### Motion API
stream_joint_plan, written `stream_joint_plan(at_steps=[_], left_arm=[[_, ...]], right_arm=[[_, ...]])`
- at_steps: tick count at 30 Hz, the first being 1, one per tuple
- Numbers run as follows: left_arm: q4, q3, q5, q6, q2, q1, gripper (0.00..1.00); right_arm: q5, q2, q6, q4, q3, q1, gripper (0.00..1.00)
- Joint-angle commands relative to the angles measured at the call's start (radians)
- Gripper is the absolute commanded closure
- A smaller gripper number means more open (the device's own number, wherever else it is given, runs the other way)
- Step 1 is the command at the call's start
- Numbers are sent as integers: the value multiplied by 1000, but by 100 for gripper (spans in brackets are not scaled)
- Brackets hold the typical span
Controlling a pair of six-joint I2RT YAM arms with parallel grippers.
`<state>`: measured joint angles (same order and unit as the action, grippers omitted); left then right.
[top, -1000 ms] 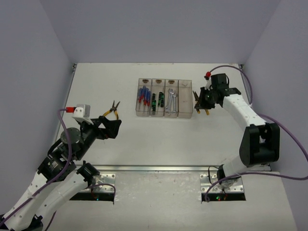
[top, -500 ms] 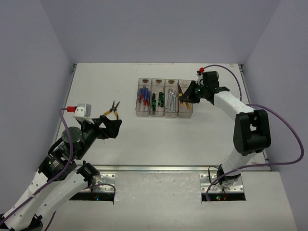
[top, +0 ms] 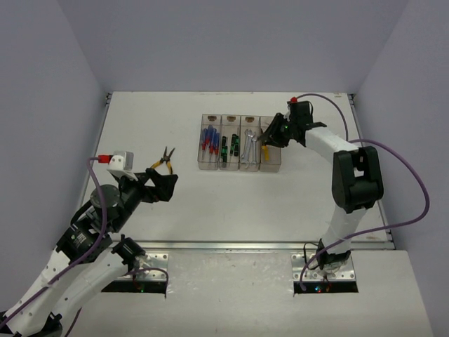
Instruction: Sort the tools into containers
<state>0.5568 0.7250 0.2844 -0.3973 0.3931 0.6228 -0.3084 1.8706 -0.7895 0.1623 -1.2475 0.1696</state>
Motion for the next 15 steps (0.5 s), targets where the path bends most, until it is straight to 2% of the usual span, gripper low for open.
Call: stream_joint_plan(at_steps=[1, 3, 4, 8, 10, 12, 15], left_arm=[[-40, 3, 8, 5, 29, 9, 0], [-37, 6, 17, 3, 58, 9, 0], [-35, 7, 22, 1, 74, 9, 0], [10, 33, 88, -28, 183, 8, 0], [43, 56, 163, -56, 293, 6, 0], [77, 83, 203, -80, 379, 6, 0], [113, 111, 248, -151, 500, -16, 0]], right_arm=[[67, -56, 31, 10, -63, -4, 39], [90, -95, 55, 47, -76, -4, 12], [99, -116, 68, 67, -83, -4, 1], [112, -229, 163, 155, -94, 10, 1], [159, -317, 222, 231, -72, 27, 1], [176, -397, 270, 266, -20, 38, 1], [171, -517, 345, 293, 145, 39, 1]])
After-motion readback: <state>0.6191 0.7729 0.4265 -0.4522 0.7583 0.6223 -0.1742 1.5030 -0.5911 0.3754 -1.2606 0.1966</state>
